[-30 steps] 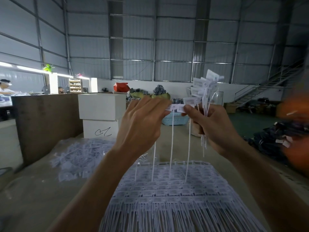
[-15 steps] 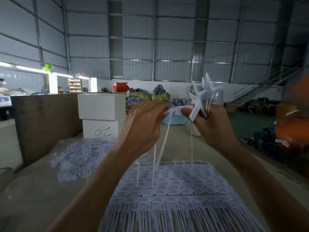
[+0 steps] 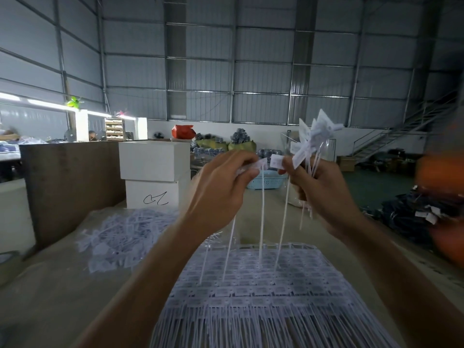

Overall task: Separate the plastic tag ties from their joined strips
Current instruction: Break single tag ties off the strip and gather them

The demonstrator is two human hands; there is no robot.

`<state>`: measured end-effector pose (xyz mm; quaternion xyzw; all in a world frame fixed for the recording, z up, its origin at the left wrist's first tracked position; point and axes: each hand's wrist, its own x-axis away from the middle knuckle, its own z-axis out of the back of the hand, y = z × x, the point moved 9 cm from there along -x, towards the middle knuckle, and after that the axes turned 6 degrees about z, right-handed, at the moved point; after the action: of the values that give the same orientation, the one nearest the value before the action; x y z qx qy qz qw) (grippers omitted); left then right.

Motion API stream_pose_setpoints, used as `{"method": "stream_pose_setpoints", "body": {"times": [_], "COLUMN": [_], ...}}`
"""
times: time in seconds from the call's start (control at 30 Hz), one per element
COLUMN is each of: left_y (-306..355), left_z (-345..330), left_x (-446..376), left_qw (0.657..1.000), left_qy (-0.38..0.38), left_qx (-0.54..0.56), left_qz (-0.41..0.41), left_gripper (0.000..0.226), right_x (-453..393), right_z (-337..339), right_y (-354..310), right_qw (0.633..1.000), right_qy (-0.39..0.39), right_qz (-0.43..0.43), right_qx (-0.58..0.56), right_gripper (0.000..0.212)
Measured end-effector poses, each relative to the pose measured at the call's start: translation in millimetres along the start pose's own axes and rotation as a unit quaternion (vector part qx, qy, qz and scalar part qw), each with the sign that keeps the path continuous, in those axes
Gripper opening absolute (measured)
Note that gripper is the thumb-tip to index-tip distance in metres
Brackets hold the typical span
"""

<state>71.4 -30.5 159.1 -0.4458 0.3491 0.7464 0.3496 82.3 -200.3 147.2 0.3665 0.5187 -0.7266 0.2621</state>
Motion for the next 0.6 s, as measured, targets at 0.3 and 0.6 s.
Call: {"method": "stream_pose_setpoints", "body": {"times": [0.3, 0.6], "left_y": [11.2, 24.3], "left_z": [-1.4, -2.6], "left_x": [4.6, 8.7], "left_qw": [0.991, 0.988], "left_qy": [0.028, 0.027], "left_qx": [-0.107, -0.126], "left_qz": [-0.075, -0.088], "left_gripper": [0.023, 0.029], "right_x": [1.0, 5.5], "right_z": [-12.9, -23.6], "right_y": [4.7, 4.2], "right_qw": [0.995, 0.991], "right_qy": [-0.034, -0.078], "right_qz": [-0.030, -0.032], "right_qx": [-0.089, -0.103], "right_gripper": [0.038, 0.036]}}
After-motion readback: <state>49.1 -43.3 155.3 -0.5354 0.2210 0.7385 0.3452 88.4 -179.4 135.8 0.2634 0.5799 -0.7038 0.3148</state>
